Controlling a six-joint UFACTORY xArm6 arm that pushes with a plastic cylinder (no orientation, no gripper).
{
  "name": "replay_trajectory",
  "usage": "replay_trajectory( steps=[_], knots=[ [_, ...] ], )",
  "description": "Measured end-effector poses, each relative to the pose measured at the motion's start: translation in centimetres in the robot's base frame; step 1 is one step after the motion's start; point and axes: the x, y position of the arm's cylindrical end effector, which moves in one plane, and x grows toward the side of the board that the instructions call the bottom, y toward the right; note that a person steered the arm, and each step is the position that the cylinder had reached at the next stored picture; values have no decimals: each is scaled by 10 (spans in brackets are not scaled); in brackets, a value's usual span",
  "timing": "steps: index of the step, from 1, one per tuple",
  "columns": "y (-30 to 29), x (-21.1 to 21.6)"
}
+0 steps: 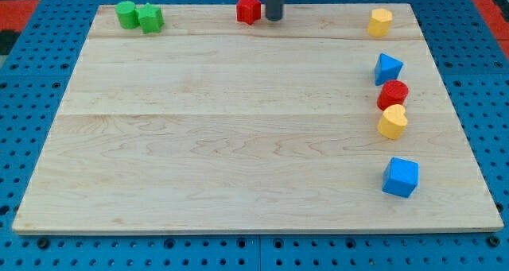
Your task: Slide the red circle closer to the red star
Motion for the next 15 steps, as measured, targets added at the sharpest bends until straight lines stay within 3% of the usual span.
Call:
replay_trajectory(
  steps=[4, 6, 9, 12, 15],
  knots=[
    [201, 116],
    [200, 200],
    [85, 204],
    [96, 184],
    [99, 136]
  ],
)
